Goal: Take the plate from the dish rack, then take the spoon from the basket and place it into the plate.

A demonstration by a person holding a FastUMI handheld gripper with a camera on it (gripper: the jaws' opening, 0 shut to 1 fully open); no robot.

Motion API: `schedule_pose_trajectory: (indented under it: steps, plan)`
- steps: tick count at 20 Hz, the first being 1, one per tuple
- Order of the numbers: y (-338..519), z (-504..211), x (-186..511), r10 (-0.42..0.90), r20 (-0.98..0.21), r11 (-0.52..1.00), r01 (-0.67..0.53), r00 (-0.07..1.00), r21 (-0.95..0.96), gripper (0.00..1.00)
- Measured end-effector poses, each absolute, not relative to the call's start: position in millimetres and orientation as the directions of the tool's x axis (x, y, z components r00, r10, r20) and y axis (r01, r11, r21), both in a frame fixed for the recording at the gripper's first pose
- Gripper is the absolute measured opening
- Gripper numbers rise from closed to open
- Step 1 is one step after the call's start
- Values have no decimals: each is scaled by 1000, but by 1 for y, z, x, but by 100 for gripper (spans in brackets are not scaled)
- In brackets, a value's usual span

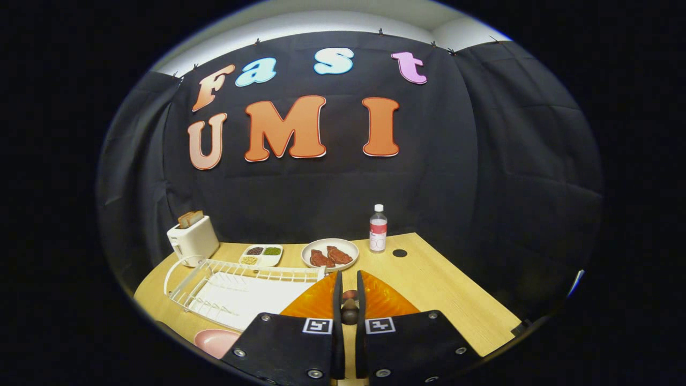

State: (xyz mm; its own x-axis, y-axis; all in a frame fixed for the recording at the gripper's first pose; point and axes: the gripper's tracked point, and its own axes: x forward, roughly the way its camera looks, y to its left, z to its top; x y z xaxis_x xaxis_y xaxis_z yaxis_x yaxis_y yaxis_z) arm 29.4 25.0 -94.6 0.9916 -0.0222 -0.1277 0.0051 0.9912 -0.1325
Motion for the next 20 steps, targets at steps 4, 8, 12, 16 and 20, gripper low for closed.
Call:
schedule_pose_trajectory:
  steps: [4, 8, 12, 16, 20]
  plan:
    - [62, -99, 0, 12, -131, 994, -26, 991, -110, 8]
    - [101, -111, -27, 56, -152, 991, -73, 987, -108, 8]
    - [142, -126, -48, 122, -165, 986, -139, 979, -92, 8]
    - [174, -149, -65, 175, -193, 978, -193, 966, -80, 8]
    - [193, -182, -72, 207, -233, 970, -231, 950, -77, 8]
